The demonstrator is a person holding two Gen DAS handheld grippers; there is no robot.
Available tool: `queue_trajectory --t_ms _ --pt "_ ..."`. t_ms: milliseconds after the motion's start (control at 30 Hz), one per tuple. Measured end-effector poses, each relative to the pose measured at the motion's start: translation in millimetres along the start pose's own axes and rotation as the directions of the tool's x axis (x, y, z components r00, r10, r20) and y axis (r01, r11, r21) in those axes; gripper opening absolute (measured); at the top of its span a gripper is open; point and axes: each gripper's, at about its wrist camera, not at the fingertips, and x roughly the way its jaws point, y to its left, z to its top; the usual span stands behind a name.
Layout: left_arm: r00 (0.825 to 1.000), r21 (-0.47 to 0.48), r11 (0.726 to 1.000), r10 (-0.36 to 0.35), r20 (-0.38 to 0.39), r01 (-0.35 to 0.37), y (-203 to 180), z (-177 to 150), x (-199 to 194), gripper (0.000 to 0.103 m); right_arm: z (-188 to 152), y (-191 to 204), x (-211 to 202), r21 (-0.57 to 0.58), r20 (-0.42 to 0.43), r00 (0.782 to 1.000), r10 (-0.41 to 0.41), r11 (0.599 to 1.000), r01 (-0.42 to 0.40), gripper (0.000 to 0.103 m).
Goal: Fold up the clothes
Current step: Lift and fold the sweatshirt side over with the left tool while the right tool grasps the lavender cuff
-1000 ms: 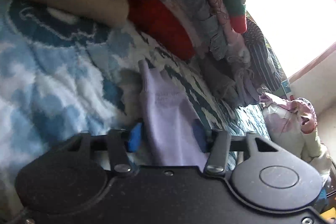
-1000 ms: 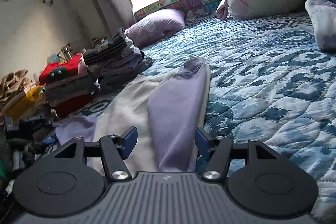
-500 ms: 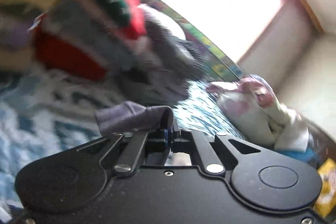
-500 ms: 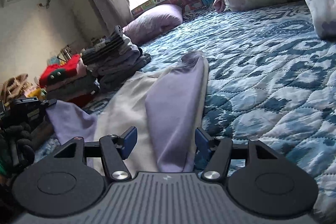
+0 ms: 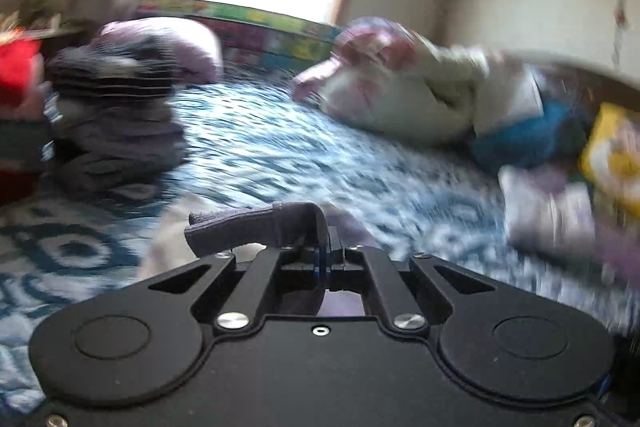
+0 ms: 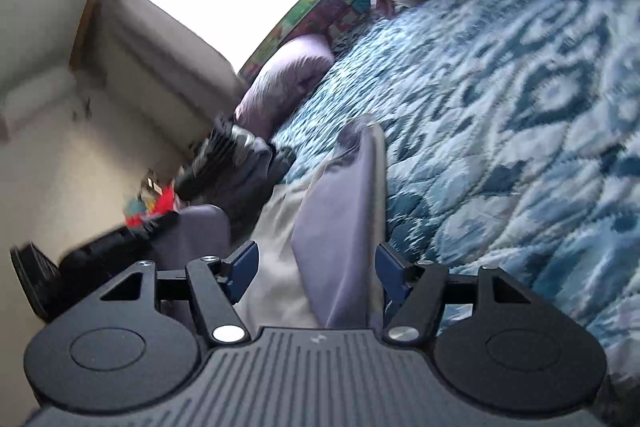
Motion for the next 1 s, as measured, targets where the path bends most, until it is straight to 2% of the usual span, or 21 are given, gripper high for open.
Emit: queue_trajectory --t_ms 100,167,200,233,300,367,467,567,700,767,867,933,1000 --pt "0.995 0.162 0.984 -0.062 -0.082 0.075 -40.7 -20.3 21.3 0.0 3.9 -16.2 -2.9 0.087 0.024 1.0 0.001 0.996 -0.003 0.066" --pt "0.983 0.255 0.957 -0.1 -0.154 0.138 -65.7 -33.9 35.2 0.024 5.3 -27.2 -2.7 0.148 0.03 1.0 0.002 0.989 -0.007 0.067" --pt "0.969 0.277 0.943 -0.129 -0.209 0.186 -71.9 -41.5 38.2 0.038 5.3 -30.5 -1.5 0.162 0.032 0.999 -0.004 0.987 -0.001 0.067" --pt "0.965 0.298 0.931 -0.151 -0.216 0.212 -75.2 -48.5 32.8 0.039 5.3 -33.7 -0.3 0.175 0.032 0.999 -0.01 0.985 0.004 0.067" --pt "0.967 0.308 0.925 -0.166 -0.195 0.221 -71.4 -52.0 18.4 0.038 5.2 -37.3 2.2 0.186 0.034 0.999 -0.024 0.982 0.017 0.067" --pt "0.97 0.261 0.943 -0.167 -0.175 0.209 -54.3 -46.0 2.2 0.038 4.5 -35.6 5.9 0.17 0.034 0.999 -0.03 0.985 0.024 0.067" --pt "0.984 0.172 0.974 -0.131 -0.121 0.151 -21.7 -33.2 -24.6 0.038 3.6 -28.4 12.9 0.126 0.031 0.999 -0.043 0.991 0.039 0.067" --pt "0.99 0.109 0.989 -0.089 -0.113 0.101 11.4 -29.7 -45.4 0.041 2.7 -21.5 25.4 0.084 0.011 0.997 -0.074 0.994 0.073 0.067" --pt "0.991 0.128 0.991 -0.012 -0.134 0.029 35.4 -42.2 -66.3 0.049 2.6 -19.1 48.3 0.078 -0.019 0.997 -0.081 0.994 0.083 0.067" --pt "0.987 0.146 0.989 0.006 -0.158 0.017 41.7 -52.4 -73.8 0.054 3.8 -19.4 56.0 0.09 -0.018 0.996 -0.082 0.992 0.083 0.067" --pt "0.981 0.229 0.973 0.058 -0.184 -0.015 39.6 -69.4 -77.2 0.057 6.0 -23.0 63.2 0.135 0.004 0.997 -0.073 0.988 0.072 0.066" --pt "0.977 0.286 0.957 0.101 -0.189 -0.043 36.2 -79.6 -76.3 0.057 7.8 -22.8 66.7 0.138 0.019 0.997 -0.071 0.988 0.068 0.053" --pt "0.976 0.306 0.95 0.118 -0.184 -0.057 35.4 -85.9 -76.6 0.057 9.6 -22.4 70.1 0.139 0.034 0.997 -0.069 0.988 0.064 0.029"
